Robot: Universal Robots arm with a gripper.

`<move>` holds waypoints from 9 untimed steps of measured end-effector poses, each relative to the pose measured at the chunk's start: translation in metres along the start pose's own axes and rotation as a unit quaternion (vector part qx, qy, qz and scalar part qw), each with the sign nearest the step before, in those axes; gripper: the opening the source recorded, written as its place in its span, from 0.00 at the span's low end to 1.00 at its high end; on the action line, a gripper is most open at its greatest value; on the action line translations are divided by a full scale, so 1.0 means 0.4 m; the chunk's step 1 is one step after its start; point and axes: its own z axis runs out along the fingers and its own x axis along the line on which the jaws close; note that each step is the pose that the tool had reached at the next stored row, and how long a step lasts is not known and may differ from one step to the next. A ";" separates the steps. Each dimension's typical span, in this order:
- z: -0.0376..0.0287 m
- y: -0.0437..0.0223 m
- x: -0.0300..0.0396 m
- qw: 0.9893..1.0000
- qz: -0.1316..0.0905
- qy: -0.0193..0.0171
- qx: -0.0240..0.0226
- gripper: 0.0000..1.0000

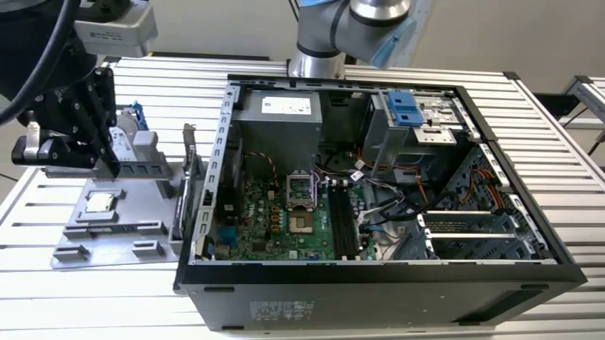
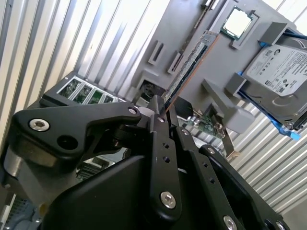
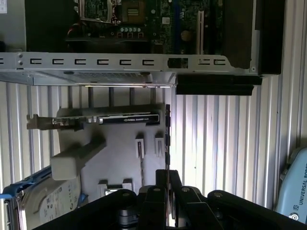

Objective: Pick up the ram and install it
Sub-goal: 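Pick up the ram and move it above insertion slot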

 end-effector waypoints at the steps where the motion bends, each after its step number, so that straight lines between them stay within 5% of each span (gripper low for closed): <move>1: 0.000 0.005 0.000 1.000 -0.001 0.000 0.000 0.00; 9: 0.000 0.048 0.001 1.000 -0.004 0.000 0.000 0.00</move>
